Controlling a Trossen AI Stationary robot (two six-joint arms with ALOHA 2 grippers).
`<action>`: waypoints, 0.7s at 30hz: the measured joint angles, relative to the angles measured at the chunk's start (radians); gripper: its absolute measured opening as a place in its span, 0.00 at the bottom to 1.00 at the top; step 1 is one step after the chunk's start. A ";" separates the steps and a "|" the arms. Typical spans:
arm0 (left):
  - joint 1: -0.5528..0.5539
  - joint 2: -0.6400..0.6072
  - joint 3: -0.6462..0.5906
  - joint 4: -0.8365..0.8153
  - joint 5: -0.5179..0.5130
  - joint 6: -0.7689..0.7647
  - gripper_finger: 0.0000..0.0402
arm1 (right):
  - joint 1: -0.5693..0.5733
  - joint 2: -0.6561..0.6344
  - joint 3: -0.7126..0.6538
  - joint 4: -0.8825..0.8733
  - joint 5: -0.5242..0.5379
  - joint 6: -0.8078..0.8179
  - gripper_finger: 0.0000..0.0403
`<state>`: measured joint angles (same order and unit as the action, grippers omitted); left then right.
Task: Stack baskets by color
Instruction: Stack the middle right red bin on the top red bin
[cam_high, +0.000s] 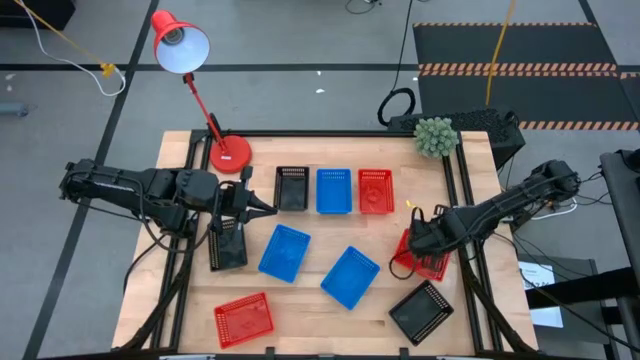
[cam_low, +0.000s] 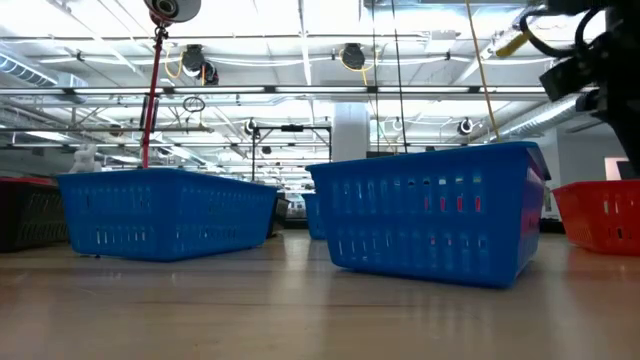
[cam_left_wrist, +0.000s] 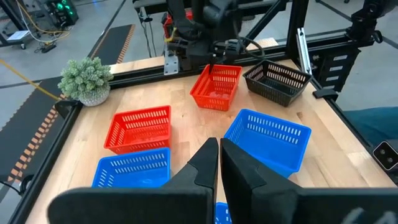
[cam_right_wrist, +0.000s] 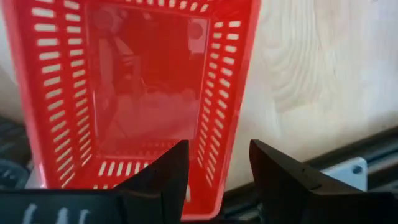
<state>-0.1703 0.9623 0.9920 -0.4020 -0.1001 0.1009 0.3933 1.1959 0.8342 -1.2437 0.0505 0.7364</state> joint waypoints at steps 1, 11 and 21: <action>0.000 0.000 0.000 0.000 0.000 0.000 0.05 | -0.010 -0.019 -0.019 0.007 0.000 -0.003 0.41; 0.000 0.000 0.000 0.000 0.000 0.000 0.05 | -0.054 -0.137 -0.159 0.090 -0.022 -0.020 0.34; 0.001 0.000 0.000 0.004 0.001 0.026 0.05 | -0.054 -0.147 -0.189 0.160 -0.056 0.016 0.03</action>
<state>-0.1696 0.9623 0.9920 -0.3977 -0.0994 0.1266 0.3389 1.0490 0.6454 -1.0842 -0.0055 0.7524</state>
